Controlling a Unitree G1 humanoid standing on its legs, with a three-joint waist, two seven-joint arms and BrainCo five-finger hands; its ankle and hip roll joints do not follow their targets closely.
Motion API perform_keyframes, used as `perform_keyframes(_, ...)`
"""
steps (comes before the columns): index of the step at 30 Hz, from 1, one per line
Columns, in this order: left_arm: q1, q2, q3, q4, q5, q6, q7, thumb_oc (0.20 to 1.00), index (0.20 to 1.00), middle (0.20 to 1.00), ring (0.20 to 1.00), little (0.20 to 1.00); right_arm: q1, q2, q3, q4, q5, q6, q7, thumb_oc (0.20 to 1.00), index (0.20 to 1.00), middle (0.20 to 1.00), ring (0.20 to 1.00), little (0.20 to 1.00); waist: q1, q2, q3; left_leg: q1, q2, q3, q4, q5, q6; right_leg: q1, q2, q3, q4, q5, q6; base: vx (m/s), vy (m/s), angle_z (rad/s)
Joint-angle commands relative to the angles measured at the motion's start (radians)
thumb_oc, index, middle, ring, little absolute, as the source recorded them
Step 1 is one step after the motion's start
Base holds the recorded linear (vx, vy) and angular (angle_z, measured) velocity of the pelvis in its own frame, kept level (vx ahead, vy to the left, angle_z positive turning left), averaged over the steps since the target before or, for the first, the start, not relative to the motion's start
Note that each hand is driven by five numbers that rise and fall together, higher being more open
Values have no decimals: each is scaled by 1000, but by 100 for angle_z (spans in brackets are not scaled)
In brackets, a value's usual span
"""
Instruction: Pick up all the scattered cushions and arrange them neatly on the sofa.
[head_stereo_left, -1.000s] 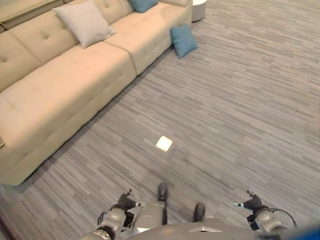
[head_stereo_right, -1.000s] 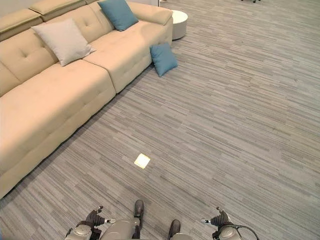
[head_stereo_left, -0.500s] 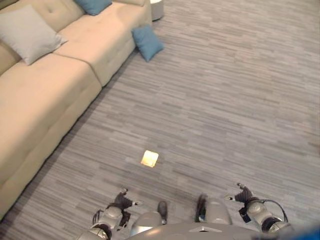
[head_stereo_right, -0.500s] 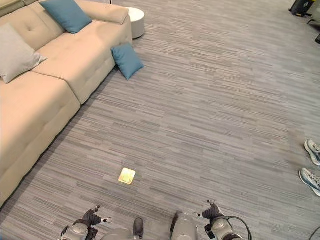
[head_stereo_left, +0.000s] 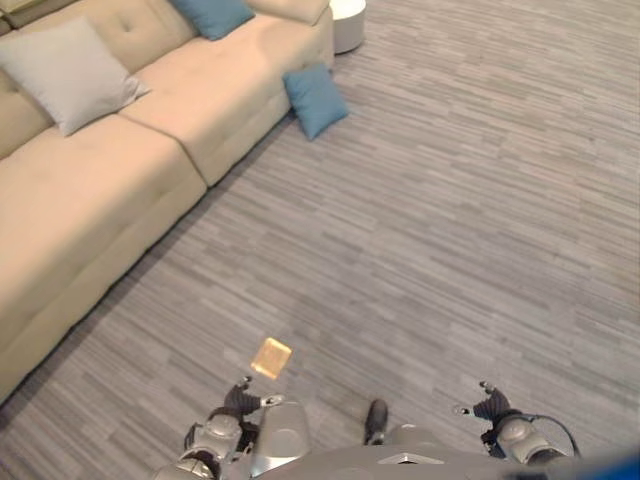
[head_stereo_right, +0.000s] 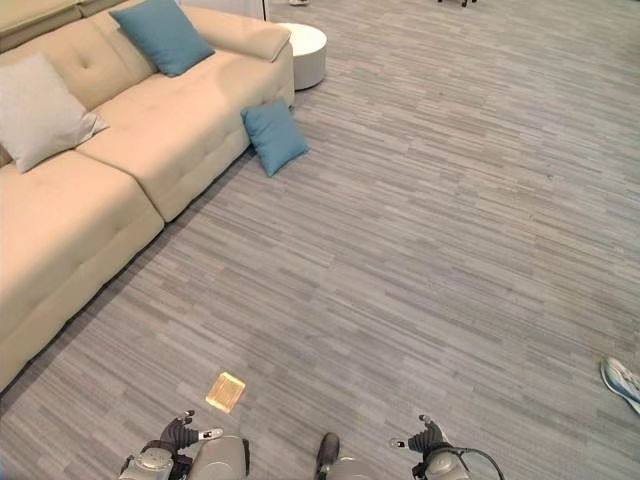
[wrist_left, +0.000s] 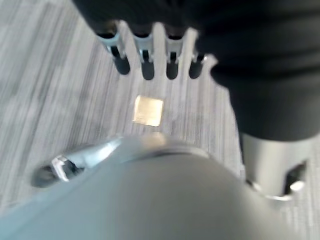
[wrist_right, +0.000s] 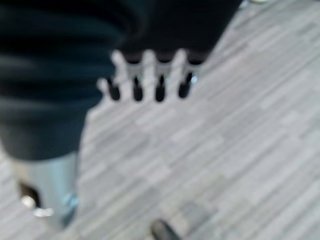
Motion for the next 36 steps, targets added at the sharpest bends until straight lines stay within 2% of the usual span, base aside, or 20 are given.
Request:
perform_keyframes(1, 10, -27, -37, 27, 13, -1, 2, 1000, 1000, 1000, 1000, 1000, 12, -61, 18, -9, 39, -16, -11, 1000, 1000, 1000, 1000, 1000, 28, 43, 7, 15, -35, 98, -345, -4, 52, 48, 1, -11, 34, -118, 151, 518, -53, -22)
perform_keyframes(2, 18, -26, -29, 32, 16, 0, -3, 1000, 1000, 1000, 1000, 1000, 9, -59, 18, -14, 41, -18, -10, 1000, 1000, 1000, 1000, 1000, 46, 55, 0, 11, -41, 128, -483, 57, 40, 94, 24, -1, 21, -139, 157, 542, -50, -23)
perform_keyframes(5, 24, -24, -26, 39, 19, 0, -6, 1000, 1000, 1000, 1000, 1000, 8, -51, 23, -15, 41, -19, -9, 1000, 1000, 1000, 1000, 1000, 57, 51, -5, 1, -53, 155, -538, 79, 36, 135, 33, 11, 17, -163, 159, 377, -20, -47)
perform_keyframes(9, 57, -21, 7, 45, -9, 5, -12, 1000, 1000, 1000, 1000, 1000, 32, -28, 26, -11, 36, -16, 5, 1000, 1000, 1000, 1000, 1000, 105, 49, -54, 15, -104, 66, -562, 118, 71, 180, 45, 73, 58, -192, 160, 434, 38, -45)
perform_keyframes(10, 62, -25, 13, 51, -15, 5, -17, 1000, 1000, 1000, 1000, 1000, 32, -26, 24, -9, 33, -20, 10, 1000, 1000, 1000, 1000, 1000, 113, 38, -72, 21, -128, 42, -554, 102, 86, 176, 34, 83, 104, -192, 178, 600, 134, -40)
perform_keyframes(11, 61, -20, 4, 51, 4, 13, -17, 1000, 1000, 1000, 1000, 1000, 36, -18, 19, -13, 30, -16, 15, 1000, 1000, 1000, 1000, 1000, 104, 18, -72, 48, -154, 35, -525, 70, 120, 128, -3, 90, 286, -107, 236, 433, 115, -14)
perform_keyframes(12, 61, -20, 4, 51, 4, 13, -17, 1000, 1000, 1000, 1000, 1000, 36, -18, 19, -13, 30, -16, 15, 1000, 1000, 1000, 1000, 1000, 104, 18, -72, 48, -154, 35, -525, 70, 120, 128, -3, 90, 286, -107, 236, 300, 120, 14)
perform_keyframes(15, 45, -13, -3, 35, 23, 17, -12, 1000, 1000, 1000, 1000, 1000, 34, -15, 17, -44, 28, -18, 21, 1000, 1000, 1000, 1000, 1000, 64, 24, -52, 115, -156, 1, -505, 7, 155, -1, -48, 95, 560, 29, 289, 265, 85, 20)
perform_keyframes(17, 31, -10, -12, 23, 11, 16, -12, 1000, 1000, 1000, 1000, 1000, 43, -12, 9, -50, 30, -22, 22, 1000, 1000, 1000, 1000, 1000, 30, 51, -47, 214, -150, -46, -534, -43, 163, -119, -76, 46, 640, -15, 249, 499, 39, 44)
perform_keyframes(19, 12, -11, -22, 16, 4, 13, -13, 1000, 1000, 1000, 1000, 1000, 40, -12, 12, -50, 31, -25, 23, 1000, 1000, 1000, 1000, 1000, 5, 58, -32, 269, -149, -79, -553, -68, 154, -180, -80, 7, 545, -71, 215, 382, -70, 52)
perform_keyframes(22, 2, -12, -29, 12, 2, 7, -11, 1000, 1000, 1000, 1000, 1000, 35, -15, 15, -54, 35, -27, 21, 1000, 1000, 1000, 1000, 1000, -12, 53, -17, 315, -152, -103, -563, -98, 142, -225, -72, -6, 403, -66, 206, 324, -123, 58)
perform_keyframes(24, -8, -13, -29, 17, -1, -2, -6, 1000, 1000, 1000, 1000, 1000, 29, -17, 21, -61, 42, -25, 22, 1000, 1000, 1000, 1000, 1000, -38, 30, -2, 391, -173, -162, -579, -143, 128, -299, -53, 37, 159, 17, 232, 489, -201, 39)
perform_keyframes(27, -10, -15, -19, 25, -12, -3, -4, 1000, 1000, 1000, 1000, 1000, 25, -19, 22, -60, 38, -20, 24, 1000, 1000, 1000, 1000, 1000, -51, 37, 4, 435, -159, -188, -586, -168, 112, -322, -46, 47, 109, 51, 251, 321, -130, 48)
perform_keyframes(28, 1, -19, -15, 38, -6, -6, -9, 1000, 1000, 1000, 1000, 1000, 34, -19, 18, -55, 41, -21, 25, 1000, 1000, 1000, 1000, 1000, -53, 25, -17, 462, -164, -205, -568, -209, 104, -289, -52, 56, 88, 65, 240, 388, -183, 38)
perform_keyframes(29, 1, -20, -15, 38, -6, -6, -9, 1000, 1000, 1000, 1000, 1000, 34, -19, 19, -55, 41, -21, 25, 1000, 1000, 1000, 1000, 1000, -53, 26, -16, 463, -163, -205, -567, -211, 104, -287, -51, 56, 88, 64, 240, 530, -273, 40)
perform_keyframes(31, 12, -29, -26, 44, 4, -5, -13, 1000, 1000, 1000, 1000, 1000, 44, -24, 16, -56, 44, -28, 27, 1000, 1000, 1000, 1000, 1000, -60, 34, -39, 438, -121, -197, -425, -165, 50, -239, -41, 55, 109, 52, 205, 368, -226, 51)
perform_keyframes(32, 13, -29, -26, 44, 4, -5, -13, 1000, 1000, 1000, 1000, 1000, 44, -25, 16, -56, 44, -28, 27, 1000, 1000, 1000, 1000, 1000, -61, 35, -40, 434, -120, -198, -419, -168, 50, -240, -40, 53, 109, 52, 204, 242, -258, 67)
perform_keyframes(33, 10, -30, -34, 31, -3, -5, -15, 1000, 1000, 1000, 1000, 1000, 38, -27, 15, -59, 61, -35, 22, 1000, 1000, 1000, 1000, 1000, -59, 25, -21, 325, -83, -134, -176, -62, 16, -186, -47, 37, 114, 20, 165, 136, -174, 51)
perform_keyframes(34, 10, -30, -34, 31, -3, -5, -15, 1000, 1000, 1000, 1000, 1000, 37, -27, 15, -59, 61, -36, 22, 1000, 1000, 1000, 1000, 1000, -60, 27, -21, 319, -80, -136, -167, -66, 15, -188, -45, 36, 116, 19, 164, 232, -291, 41)
perform_keyframes(36, 1, -26, -33, 10, -33, -2, -6, 1000, 1000, 1000, 1000, 1000, 31, -30, 5, -51, 91, -34, 15, 1000, 1000, 1000, 1000, 1000, -39, 7, 9, 186, -46, -63, 20, -33, 25, -110, -44, 24, 102, -30, 127, 238, -264, 8)
